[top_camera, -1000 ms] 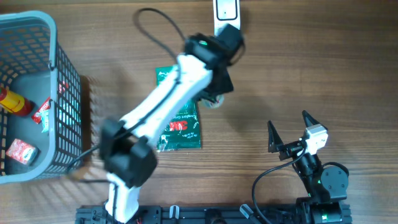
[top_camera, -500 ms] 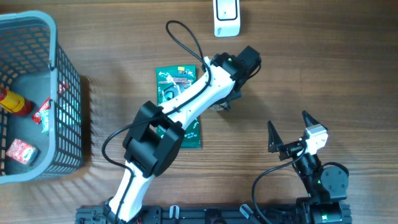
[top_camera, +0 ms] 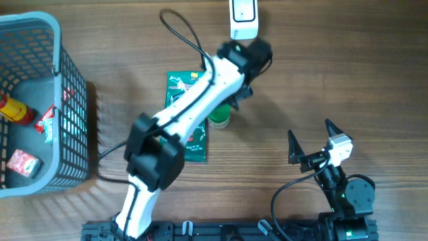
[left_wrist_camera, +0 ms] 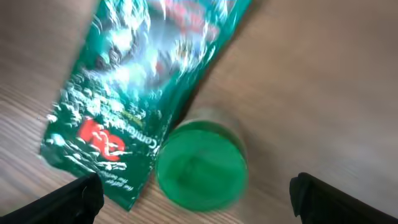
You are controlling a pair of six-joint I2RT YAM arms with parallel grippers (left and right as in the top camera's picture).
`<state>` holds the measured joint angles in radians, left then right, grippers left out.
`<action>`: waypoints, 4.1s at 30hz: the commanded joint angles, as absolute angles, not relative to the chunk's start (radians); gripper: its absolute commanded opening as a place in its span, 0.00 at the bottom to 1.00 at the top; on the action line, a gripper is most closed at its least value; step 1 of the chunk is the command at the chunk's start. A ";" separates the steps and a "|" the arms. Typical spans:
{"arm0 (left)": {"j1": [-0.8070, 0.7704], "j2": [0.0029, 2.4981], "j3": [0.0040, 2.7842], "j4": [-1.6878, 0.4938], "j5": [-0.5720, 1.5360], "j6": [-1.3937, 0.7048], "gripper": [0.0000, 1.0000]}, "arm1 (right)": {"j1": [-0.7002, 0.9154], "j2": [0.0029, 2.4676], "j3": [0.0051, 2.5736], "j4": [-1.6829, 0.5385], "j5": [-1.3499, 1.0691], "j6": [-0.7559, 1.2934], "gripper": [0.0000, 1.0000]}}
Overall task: Scan the item barcode
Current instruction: 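Carry the jar with the left gripper and set it beside the bag, then reach the left gripper into the basket and grasp the wet-wipes pack, then carry the wipes pack with the left gripper and place it beside the jar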
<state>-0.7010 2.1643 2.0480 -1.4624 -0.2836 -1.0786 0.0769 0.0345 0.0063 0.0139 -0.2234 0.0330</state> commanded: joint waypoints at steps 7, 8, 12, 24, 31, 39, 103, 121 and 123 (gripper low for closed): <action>-0.353 1.698 2.348 -1.637 -0.440 -1.098 1.00 | 0.075 0.029 0.005 0.016 -0.214 0.028 0.99; -0.285 1.670 2.348 -1.652 -0.439 -1.123 1.00 | 0.075 0.029 0.005 0.016 -0.214 0.028 1.00; 0.050 1.588 2.348 -1.684 -0.306 -1.183 1.00 | 0.075 0.029 0.005 0.016 -0.214 0.028 1.00; 0.710 1.596 1.897 -1.571 -0.084 -1.134 1.00 | 0.075 0.029 0.005 0.016 -0.214 0.028 1.00; 0.720 1.607 1.315 -1.086 -0.017 -1.024 0.91 | 0.075 0.029 0.005 0.016 -0.214 0.028 1.00; 0.720 1.740 1.182 -0.841 0.011 -1.023 0.88 | 0.075 0.029 0.005 0.016 -0.214 0.028 1.00; 0.714 1.750 1.882 -1.453 -0.026 -1.024 0.44 | 0.075 0.029 0.005 0.016 -0.214 0.028 1.00; -0.551 1.675 1.937 -1.220 -0.020 -1.023 0.42 | 0.075 0.029 0.005 0.016 -0.214 0.028 1.00; -0.641 1.778 1.937 -1.168 -0.020 -0.978 0.41 | 0.075 0.029 0.005 0.016 -0.214 0.028 1.00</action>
<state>-0.5293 1.6726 1.9308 -1.2179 0.0204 -1.0294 0.0750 0.0345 0.0063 0.0139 -0.2230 0.0330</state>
